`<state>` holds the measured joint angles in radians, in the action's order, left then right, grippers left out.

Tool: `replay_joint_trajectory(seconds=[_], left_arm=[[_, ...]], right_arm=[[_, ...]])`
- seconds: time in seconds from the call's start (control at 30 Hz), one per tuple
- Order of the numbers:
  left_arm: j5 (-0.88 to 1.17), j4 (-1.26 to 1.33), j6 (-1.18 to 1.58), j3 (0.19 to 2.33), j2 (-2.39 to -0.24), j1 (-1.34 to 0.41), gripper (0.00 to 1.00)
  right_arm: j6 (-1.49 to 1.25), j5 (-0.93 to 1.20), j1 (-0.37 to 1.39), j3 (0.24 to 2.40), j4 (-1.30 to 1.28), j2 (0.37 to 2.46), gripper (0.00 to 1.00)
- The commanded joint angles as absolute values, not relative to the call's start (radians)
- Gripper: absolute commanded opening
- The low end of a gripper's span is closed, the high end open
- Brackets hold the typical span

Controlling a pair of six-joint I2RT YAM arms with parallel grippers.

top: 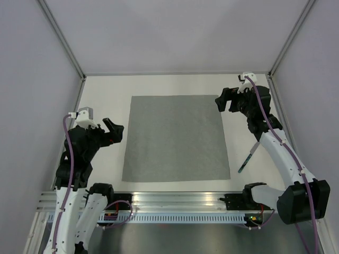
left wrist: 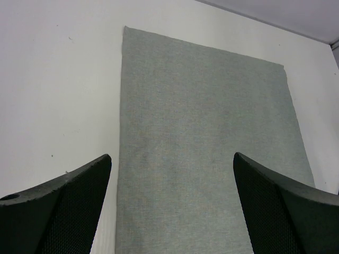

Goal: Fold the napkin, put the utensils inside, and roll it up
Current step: Fold the napkin

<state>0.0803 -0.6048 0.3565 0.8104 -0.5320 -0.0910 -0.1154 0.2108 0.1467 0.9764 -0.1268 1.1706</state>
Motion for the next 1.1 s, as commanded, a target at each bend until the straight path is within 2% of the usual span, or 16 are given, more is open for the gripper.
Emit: replay_joint_trajectory(seconds=[0.0, 0.1, 0.2, 0.27, 0.43, 0.7, 0.87, 1.07], left_arm=[[0.072, -0.62, 0.341, 0.807, -0.535, -0.087, 1.0], [0.06, -0.62, 0.333, 0.824, -0.552, -0.087, 1.0], [0.069, -0.626, 0.344, 0.882, -0.593, -0.086, 1.0], [0.089, -0.626, 0.36, 0.919, -0.61, -0.087, 1.0], [0.089, -0.656, 0.353, 1.107, -0.688, -0.086, 1.0], [0.055, -0.759, 0.353, 1.35, -0.759, -0.087, 1.0], [0.015, -0.821, 0.367, 1.422, -0.753, -0.087, 1.0], [0.005, -0.877, 0.379, 1.473, -0.732, -0.087, 1.0]], right_arm=[[-0.106, 0.195, 0.146, 0.983, -0.123, 1.166, 0.98], [-0.1, 0.212, 0.146, 0.994, -0.147, 1.178, 0.98], [-0.072, 0.317, 0.161, 1.029, -0.196, 1.218, 0.98], [-0.048, 0.304, 0.202, 1.06, -0.231, 1.261, 0.94], [-0.009, 0.198, 0.466, 1.152, -0.259, 1.386, 0.91], [0.087, 0.069, 0.955, 1.336, -0.269, 1.661, 0.8], [0.098, 0.058, 1.116, 1.44, -0.241, 1.856, 0.72], [0.094, 0.035, 1.279, 1.526, -0.219, 2.015, 0.68]])
